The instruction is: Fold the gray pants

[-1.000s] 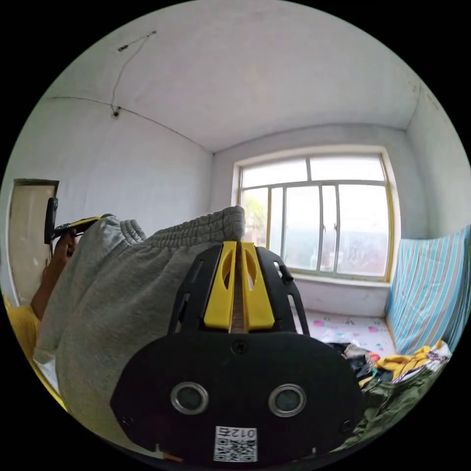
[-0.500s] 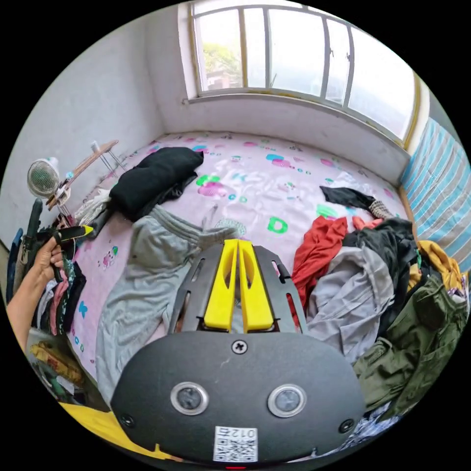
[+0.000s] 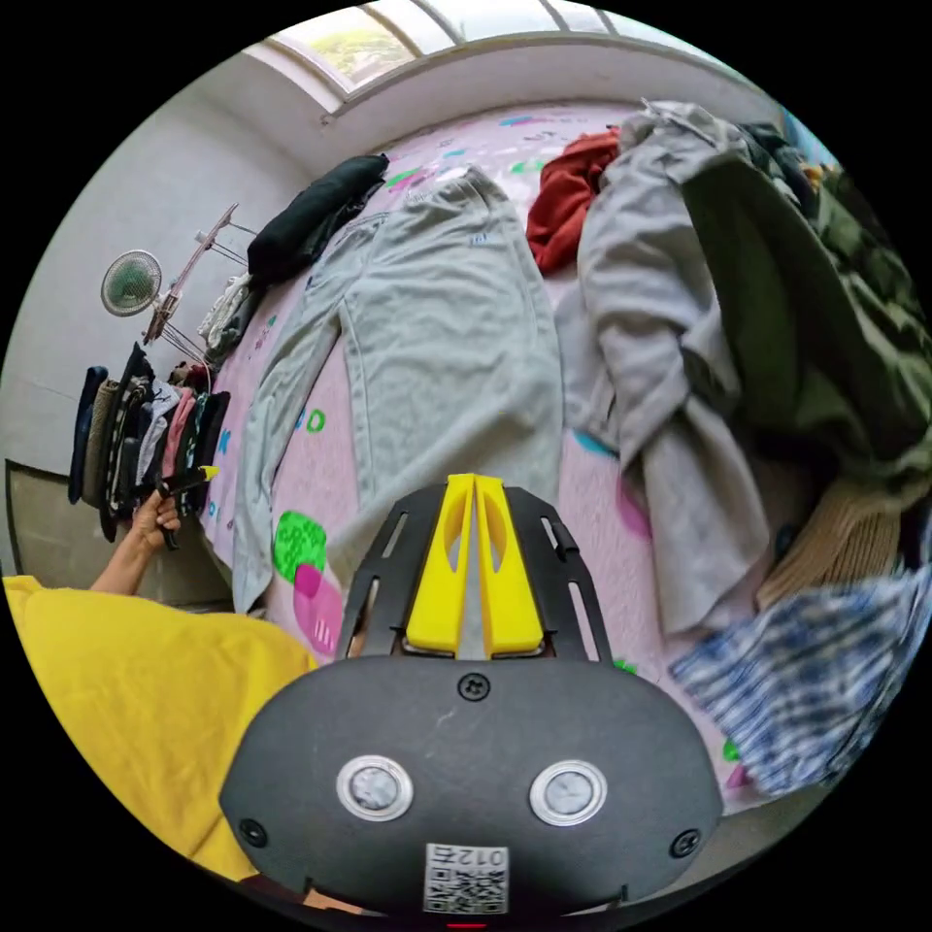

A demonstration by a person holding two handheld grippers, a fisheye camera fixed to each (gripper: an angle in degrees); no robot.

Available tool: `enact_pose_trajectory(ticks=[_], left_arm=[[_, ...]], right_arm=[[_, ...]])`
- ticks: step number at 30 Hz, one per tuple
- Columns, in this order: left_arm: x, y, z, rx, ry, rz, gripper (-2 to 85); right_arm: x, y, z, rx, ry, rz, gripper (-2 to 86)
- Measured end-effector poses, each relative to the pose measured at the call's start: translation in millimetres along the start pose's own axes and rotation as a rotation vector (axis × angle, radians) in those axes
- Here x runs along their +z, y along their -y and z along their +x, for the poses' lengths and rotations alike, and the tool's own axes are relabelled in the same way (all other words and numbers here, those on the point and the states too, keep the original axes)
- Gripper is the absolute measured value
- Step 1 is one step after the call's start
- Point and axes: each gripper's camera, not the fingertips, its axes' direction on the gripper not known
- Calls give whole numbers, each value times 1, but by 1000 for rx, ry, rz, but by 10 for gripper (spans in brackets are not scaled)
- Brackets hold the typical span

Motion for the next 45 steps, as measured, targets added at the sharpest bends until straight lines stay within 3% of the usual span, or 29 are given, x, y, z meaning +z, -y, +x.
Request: enact_pose_trajectory(ticks=[6,14,20,28,32,35,39,41,45], left_arm=[[51,-17,21,-52,44,-94,3],[88,28,38,-68,172,-214,3],[97,59,28,-57,101,-263,1],[104,93,29,91,355,-489,1],[110,109,40,167,390,-599,3],[106,120,57,194,427,-541,4],[111,142,83,208,230,-406,4],[129,151,92,231,163,-449,4],[148,159,118,303,236,-478,5]], right_arm=[[16,-42,10,-17,-56,-101,5],[21,-16,24,-140,-185,-252,2],[9,1,25,-354,-356,-387,1],[-6,13,31,-478,-571,-595,5],[-24,18,42,-422,-555,-605,6],[-43,23,52,-327,-512,-591,5],[-69,19,60,-256,-488,-557,5],[-80,16,62,-240,-481,-552,5],[-118,6,68,-204,-492,-523,2]])
